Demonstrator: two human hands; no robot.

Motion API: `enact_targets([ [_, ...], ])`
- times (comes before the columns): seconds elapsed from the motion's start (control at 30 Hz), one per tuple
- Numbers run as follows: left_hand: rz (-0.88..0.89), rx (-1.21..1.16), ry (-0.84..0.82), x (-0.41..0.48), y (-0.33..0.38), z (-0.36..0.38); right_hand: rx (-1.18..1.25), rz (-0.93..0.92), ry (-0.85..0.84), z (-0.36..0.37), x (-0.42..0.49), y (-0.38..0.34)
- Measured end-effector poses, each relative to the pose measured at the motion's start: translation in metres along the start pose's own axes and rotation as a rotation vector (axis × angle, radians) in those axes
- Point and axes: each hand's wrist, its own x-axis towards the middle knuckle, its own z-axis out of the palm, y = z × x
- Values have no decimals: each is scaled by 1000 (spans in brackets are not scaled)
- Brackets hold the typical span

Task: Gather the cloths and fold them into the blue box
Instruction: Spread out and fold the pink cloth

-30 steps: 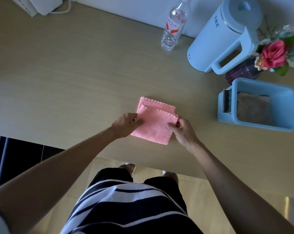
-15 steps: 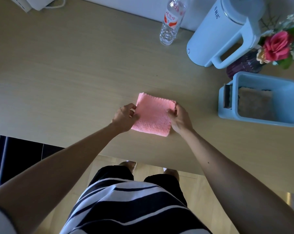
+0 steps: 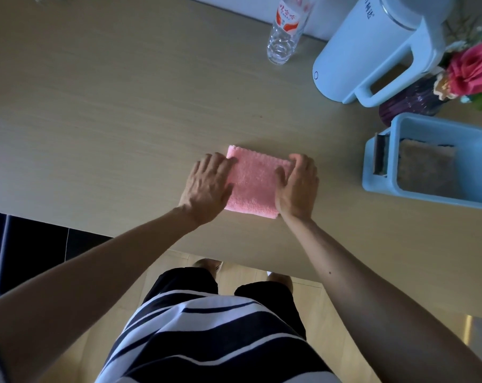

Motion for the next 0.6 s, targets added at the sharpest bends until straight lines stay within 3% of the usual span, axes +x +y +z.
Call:
enact_targets([
  [0.07,215,97,-76,3,0,8,-49,-161,-28,6,-10,-6],
  [0.13,320,170,-192,6,-3,20,-75,-274,-136,21,-22,-7],
  [0.27,215,152,-326,5,-16,37,-204,-287,-349,41,-43,14],
  [0.4,128,148,-338,5,-15,37,-351,-314,-379,37,-37,27],
  [0.6,134,324,-345,30,-2,24,-340,-57,-375,10,-31,32],
])
